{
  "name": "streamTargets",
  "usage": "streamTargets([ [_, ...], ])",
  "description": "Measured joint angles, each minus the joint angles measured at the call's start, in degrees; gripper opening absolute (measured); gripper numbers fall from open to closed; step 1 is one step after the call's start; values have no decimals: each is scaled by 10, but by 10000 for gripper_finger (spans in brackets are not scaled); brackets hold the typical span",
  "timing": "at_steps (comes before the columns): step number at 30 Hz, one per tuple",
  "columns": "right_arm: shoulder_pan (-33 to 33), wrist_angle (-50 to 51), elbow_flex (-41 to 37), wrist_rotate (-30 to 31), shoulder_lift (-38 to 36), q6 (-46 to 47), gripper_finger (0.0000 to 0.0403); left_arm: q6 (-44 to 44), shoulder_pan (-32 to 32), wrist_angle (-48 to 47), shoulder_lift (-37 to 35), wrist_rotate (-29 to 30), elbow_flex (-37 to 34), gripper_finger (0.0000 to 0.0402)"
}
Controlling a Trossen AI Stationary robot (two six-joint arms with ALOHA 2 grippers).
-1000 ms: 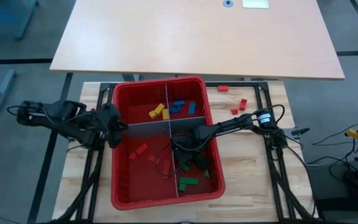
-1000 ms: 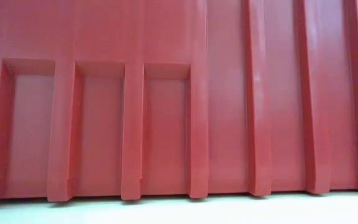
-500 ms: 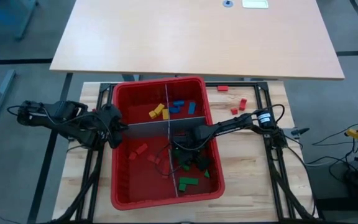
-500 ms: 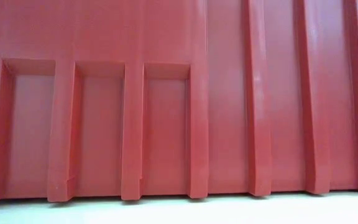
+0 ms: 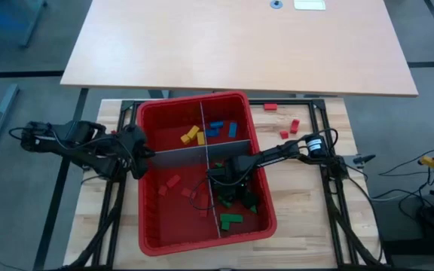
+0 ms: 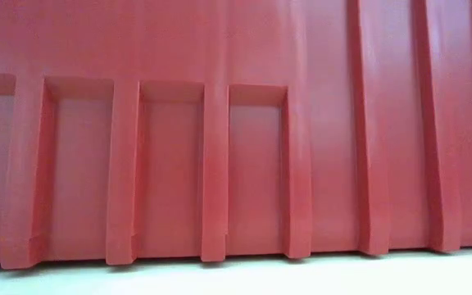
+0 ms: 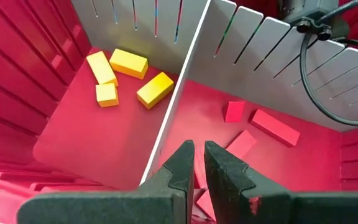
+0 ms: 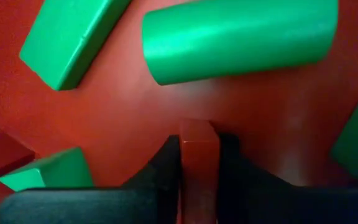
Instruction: Sort blocks
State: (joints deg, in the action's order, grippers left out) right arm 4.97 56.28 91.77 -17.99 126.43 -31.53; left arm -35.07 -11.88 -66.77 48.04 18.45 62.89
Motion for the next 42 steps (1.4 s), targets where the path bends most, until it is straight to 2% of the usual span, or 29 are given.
streamTargets([
  [2,0,1,1,1,4,14,39,0,0,-7,1,0,5,24],
  [14,0,45,37,39,-8,50,39,12,0,-15,6,6,13,24],
  [21,-1,138,99,96,-9,73,39,18,0,-14,8,6,13,24],
  [35,-1,255,263,110,-14,119,39,30,0,-14,8,7,13,24],
  [42,-1,318,335,144,-14,144,39,31,0,-14,8,7,13,24],
])
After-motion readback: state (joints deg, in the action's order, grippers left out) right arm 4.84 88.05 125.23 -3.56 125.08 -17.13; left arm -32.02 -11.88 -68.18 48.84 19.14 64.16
